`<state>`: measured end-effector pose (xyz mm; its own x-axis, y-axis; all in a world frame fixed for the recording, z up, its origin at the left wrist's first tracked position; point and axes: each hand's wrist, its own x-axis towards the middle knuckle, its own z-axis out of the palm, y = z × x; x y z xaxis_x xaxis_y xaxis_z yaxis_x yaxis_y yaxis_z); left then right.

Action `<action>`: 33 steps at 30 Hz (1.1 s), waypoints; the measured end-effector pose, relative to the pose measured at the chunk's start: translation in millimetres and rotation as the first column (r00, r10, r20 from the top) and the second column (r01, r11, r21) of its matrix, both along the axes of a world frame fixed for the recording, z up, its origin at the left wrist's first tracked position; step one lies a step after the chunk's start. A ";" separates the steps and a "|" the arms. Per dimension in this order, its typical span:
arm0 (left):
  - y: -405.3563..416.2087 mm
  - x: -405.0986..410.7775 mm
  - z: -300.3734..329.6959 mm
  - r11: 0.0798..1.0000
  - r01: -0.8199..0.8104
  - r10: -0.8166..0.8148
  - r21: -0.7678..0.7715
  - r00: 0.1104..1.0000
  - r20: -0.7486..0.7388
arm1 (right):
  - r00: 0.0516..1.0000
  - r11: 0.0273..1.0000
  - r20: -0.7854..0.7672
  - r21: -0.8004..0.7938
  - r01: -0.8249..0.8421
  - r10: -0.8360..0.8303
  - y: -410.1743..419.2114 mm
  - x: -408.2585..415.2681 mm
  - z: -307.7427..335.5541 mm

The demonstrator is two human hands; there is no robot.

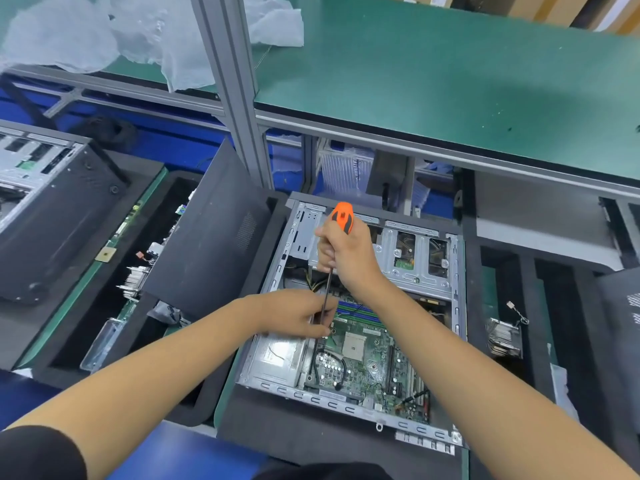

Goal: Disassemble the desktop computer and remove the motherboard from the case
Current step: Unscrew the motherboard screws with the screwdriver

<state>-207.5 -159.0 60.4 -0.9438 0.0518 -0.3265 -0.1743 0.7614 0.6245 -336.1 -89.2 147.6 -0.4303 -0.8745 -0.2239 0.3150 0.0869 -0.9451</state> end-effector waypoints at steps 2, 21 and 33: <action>-1.0 -0.7 -2.0 0.999 0.022 -0.021 -0.034 0.999 0.034 | 1.000 1.000 0.005 0.020 -0.003 0.003 0.6 3.5 -1.1; 4.0 -15.5 -14.0 0.995 -0.095 0.094 -0.009 0.973 0.210 | 0.999 0.998 0.048 0.061 -0.010 0.007 3.9 11.7 -21.7; 3.7 -18.9 -10.0 0.995 -0.096 0.087 0.020 0.961 0.264 | 0.999 0.999 0.033 0.028 -0.017 0.016 4.7 10.4 -23.5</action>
<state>-226.4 -155.4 50.4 -0.8264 -0.0165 -0.5628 -0.4033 0.7148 0.5713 -325.7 -84.5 124.1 -0.4079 -0.8746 -0.2622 0.3443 0.1186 -0.9313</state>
